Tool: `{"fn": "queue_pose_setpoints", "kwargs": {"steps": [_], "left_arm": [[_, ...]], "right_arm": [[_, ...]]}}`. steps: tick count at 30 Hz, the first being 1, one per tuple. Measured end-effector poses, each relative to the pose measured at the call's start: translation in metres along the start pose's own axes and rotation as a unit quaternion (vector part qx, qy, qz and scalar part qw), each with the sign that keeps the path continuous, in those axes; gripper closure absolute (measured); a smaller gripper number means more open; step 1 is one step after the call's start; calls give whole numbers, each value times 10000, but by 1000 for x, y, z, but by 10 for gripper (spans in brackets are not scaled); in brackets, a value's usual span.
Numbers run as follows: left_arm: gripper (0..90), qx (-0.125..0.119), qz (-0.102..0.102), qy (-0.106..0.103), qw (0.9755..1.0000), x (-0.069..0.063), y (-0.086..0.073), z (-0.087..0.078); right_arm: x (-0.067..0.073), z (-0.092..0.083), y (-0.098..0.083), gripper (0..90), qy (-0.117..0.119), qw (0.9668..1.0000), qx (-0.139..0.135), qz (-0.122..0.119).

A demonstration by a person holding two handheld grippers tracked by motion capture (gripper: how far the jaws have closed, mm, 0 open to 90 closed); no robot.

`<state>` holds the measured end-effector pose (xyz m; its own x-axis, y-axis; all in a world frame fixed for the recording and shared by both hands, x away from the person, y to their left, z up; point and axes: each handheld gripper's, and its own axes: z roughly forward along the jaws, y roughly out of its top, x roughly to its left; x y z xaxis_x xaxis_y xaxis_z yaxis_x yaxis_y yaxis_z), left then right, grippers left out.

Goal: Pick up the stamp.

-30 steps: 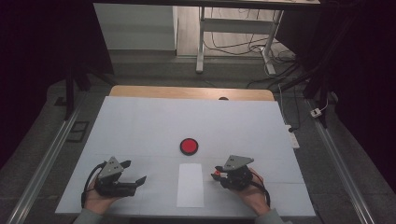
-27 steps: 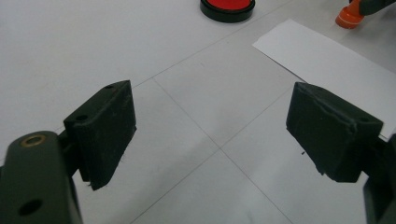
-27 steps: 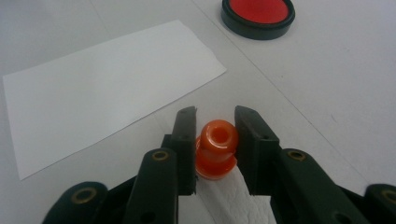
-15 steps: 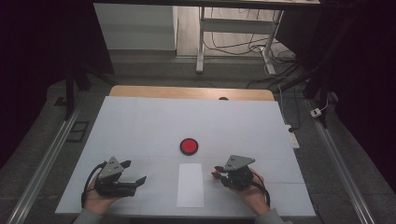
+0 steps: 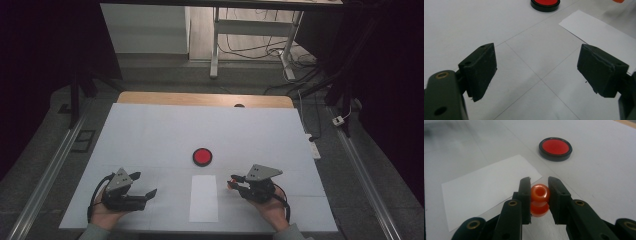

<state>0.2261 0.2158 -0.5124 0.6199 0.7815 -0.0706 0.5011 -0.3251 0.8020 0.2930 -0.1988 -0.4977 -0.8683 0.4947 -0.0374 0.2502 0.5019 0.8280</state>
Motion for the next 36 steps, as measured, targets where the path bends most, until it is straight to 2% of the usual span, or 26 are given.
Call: {"fn": "queue_pose_setpoints", "kwargs": {"steps": [13, 15, 21, 26, 36], "left_arm": [[163, -23, 32, -28, 10000, -1, 0, 0], [163, -25, 52, -42, 10000, -2, 0, 0], [163, -23, 100, -46, 9999, -3, 2, 2], [163, -37, 94, -57, 9999, -2, 2, 1], [163, -29, 120, -59, 9999, -5, 5, 3]], "right_arm": [[-3, -8, 5, 728, -41, 9989, -418, 212], [-4, -9, 6, 728, 23, 9983, -521, 260], [-3, -13, 10, 728, -43, 9978, -608, 268], [-4, -17, 12, 727, 2, 9960, -795, 397], [-4, -25, 17, 728, 169, 9902, -1216, 661]]}}
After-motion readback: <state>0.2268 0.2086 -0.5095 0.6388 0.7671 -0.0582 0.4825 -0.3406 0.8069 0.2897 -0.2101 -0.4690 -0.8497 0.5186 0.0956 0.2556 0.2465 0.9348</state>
